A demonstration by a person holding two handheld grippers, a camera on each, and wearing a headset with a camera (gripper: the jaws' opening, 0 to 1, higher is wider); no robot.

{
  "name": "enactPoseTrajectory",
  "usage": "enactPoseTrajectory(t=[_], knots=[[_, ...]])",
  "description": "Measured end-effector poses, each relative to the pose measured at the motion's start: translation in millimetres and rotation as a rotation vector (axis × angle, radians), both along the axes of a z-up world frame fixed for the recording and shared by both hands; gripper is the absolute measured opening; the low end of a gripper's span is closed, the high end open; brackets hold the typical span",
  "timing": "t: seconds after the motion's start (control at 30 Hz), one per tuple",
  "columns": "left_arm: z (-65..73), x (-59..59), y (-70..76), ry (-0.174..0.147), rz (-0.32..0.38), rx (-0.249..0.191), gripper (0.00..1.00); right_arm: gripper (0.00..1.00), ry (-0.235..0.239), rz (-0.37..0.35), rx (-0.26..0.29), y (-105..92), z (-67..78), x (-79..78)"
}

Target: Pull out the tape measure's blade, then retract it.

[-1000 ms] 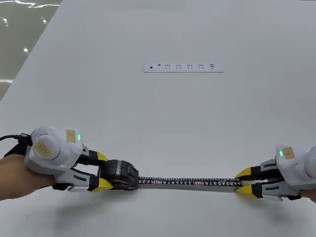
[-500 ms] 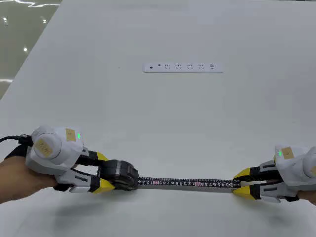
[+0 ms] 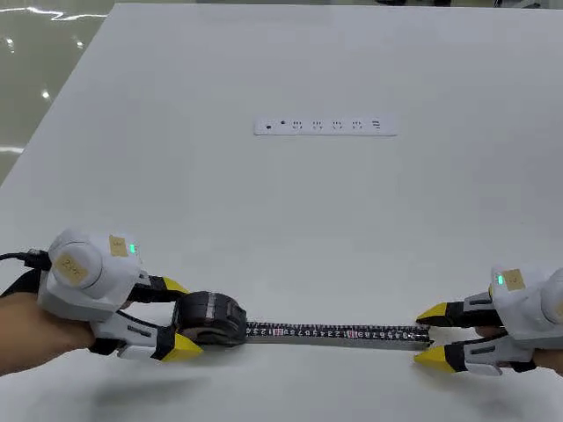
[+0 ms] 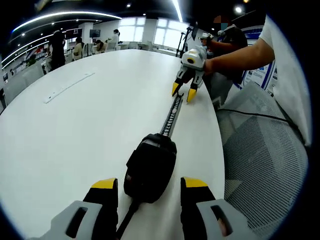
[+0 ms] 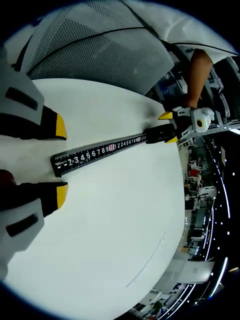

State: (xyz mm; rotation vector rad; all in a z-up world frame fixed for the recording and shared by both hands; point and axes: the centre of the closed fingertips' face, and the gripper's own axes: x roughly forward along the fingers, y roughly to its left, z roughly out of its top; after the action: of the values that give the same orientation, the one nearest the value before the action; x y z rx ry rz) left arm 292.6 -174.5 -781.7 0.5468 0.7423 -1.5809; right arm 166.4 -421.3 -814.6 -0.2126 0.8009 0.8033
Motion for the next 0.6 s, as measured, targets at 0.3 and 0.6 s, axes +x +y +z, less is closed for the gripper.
enactPoseTrajectory(t=[0.3, 0.6], knots=[[6.1, 2.8, 5.3, 0.006, 0.065, -0.02, 0.56, 0.43, 0.003, -0.02, -0.004, 4.0, 4.9, -1.0], [11.5, 6.4, 11.6, 0.013, 0.142, -0.041, 0.63, 0.51, -0.003, -0.079, 0.01, 6.3, 13.4, -1.3]])
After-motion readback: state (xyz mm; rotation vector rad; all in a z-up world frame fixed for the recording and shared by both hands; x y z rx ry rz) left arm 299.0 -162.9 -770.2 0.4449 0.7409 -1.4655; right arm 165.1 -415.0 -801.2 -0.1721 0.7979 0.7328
